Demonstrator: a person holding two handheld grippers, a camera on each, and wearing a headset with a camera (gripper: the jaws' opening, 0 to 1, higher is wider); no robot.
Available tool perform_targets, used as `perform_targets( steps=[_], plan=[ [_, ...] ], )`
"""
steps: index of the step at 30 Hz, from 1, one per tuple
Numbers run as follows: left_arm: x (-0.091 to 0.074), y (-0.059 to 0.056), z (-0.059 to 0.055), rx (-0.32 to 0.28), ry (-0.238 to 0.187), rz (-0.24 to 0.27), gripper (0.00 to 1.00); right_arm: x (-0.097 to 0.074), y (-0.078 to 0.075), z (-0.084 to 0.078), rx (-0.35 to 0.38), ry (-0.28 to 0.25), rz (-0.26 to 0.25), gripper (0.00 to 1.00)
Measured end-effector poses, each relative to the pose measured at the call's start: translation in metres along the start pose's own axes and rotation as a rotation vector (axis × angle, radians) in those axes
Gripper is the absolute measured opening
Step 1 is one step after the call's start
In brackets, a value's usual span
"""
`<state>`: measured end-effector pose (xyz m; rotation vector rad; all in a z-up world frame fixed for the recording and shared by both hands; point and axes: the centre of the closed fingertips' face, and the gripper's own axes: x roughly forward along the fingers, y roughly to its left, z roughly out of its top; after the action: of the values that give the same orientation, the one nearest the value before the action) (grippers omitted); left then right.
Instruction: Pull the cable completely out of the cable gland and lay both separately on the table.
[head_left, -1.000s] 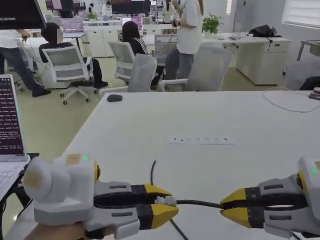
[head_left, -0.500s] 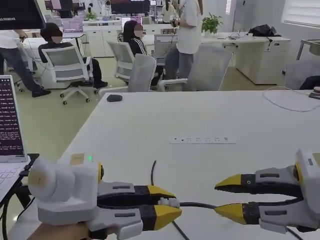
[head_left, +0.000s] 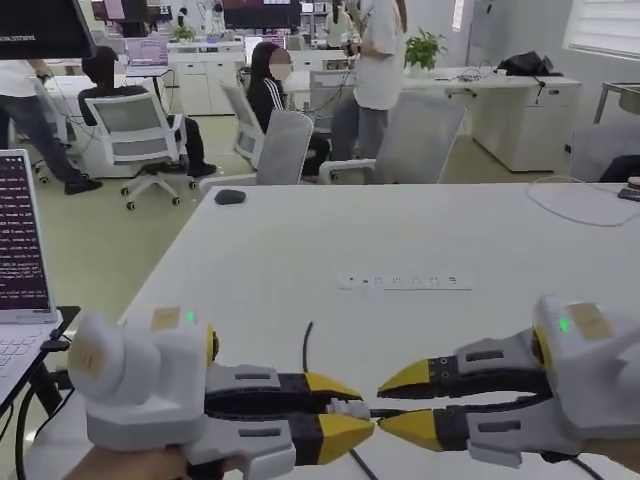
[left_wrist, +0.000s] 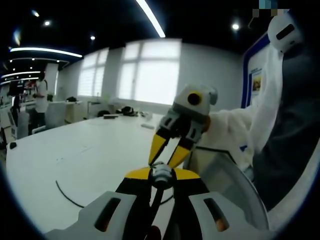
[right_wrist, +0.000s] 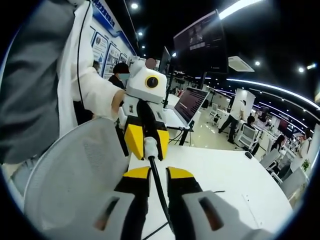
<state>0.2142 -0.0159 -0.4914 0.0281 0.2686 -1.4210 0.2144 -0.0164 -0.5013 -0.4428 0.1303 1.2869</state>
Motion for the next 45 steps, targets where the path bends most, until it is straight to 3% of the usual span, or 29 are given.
perform_targets(
  steps=[3,10,21,35,42,45],
  plan=[
    [-0.001,0.002,0.0,0.0,0.0,0.009,0.17,0.001,0.001,-0.002,-0.01,0.012,0.006,0.05],
    [0.0,0.002,0.001,-0.001,-0.007,0.006,0.17,0.001,0.001,-0.004,-0.011,0.023,0.008,0.04],
    [-0.01,0.008,0.004,-0.025,-0.039,0.021,0.17,-0.005,-0.006,-0.02,0.01,0.067,-0.02,0.03],
    [-0.034,0.016,-0.002,-0.054,-0.052,0.084,0.17,-0.017,-0.014,-0.048,0.051,0.111,-0.044,0.04],
    [-0.044,0.02,-0.005,-0.064,-0.052,0.118,0.17,-0.014,-0.02,-0.066,0.081,0.133,-0.047,0.04],
    [-0.047,0.02,-0.007,-0.065,-0.049,0.128,0.17,-0.009,-0.026,-0.081,0.101,0.153,-0.059,0.03]
  ],
)
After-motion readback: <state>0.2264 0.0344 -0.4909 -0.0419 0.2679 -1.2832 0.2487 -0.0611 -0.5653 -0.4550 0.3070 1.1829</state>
